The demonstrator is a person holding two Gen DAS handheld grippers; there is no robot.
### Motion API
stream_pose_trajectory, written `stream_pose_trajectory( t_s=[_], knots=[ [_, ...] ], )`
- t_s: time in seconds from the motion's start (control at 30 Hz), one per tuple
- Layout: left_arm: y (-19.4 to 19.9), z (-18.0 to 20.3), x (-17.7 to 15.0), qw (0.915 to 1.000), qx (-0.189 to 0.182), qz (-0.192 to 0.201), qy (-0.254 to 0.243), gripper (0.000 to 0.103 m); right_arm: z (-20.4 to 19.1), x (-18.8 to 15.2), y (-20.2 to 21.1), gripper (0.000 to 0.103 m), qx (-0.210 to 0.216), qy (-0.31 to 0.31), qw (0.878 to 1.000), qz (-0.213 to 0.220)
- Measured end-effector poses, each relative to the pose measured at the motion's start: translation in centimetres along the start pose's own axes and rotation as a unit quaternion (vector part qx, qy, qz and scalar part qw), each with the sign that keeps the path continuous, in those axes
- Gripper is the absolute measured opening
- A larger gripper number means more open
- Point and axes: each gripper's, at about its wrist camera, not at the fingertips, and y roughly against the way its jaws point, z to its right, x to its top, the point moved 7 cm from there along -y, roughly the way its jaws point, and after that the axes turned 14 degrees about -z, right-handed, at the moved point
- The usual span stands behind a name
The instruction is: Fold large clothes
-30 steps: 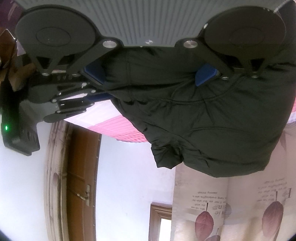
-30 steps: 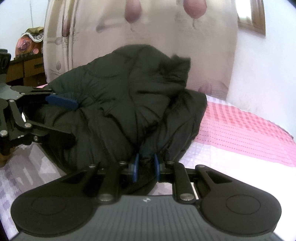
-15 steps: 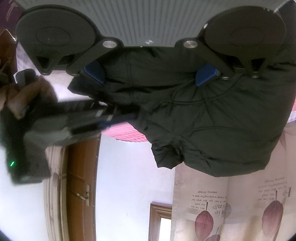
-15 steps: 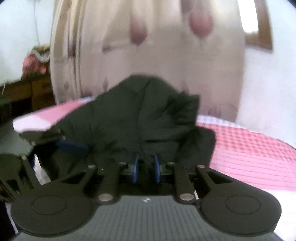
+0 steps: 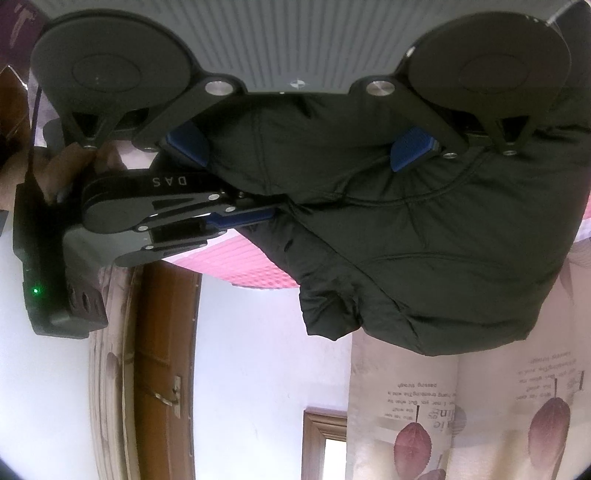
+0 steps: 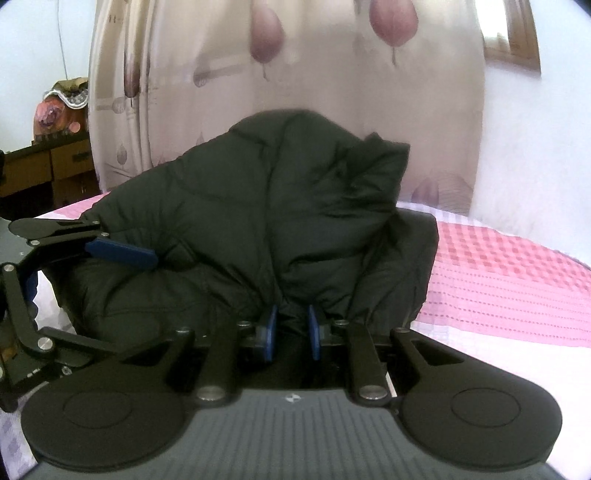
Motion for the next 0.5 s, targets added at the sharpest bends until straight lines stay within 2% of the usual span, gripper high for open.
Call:
stream_pose_trajectory(
  t_s=[0.17,0.3,0.37,0.5],
  knots=[
    [0.3,0.1,0.2,1.0,0.009,-0.003,0.0,0.103,-0.1,-0.1,0.1,0.018,0.0,-0.002,1.0,0.001],
    [2.2,-0.5,0.4,0.9987,0.024,0.034,0.029,0.103,0.1,-0.1,0.2,0.018,0.01,-0.011,1.0,0.002],
    [2.6,-0.6,0.5,0.9981,0.008,0.05,0.033,0.103,0.5,0.0,0.3,0.018,0.022,-0.022,1.0,0.002],
    [1.0,0.1,0.7,0.9987,-0.031,0.026,0.032,0.1,1.1,0.4,0.7,0.018,0.046,-0.038,0.998,0.0]
  ],
)
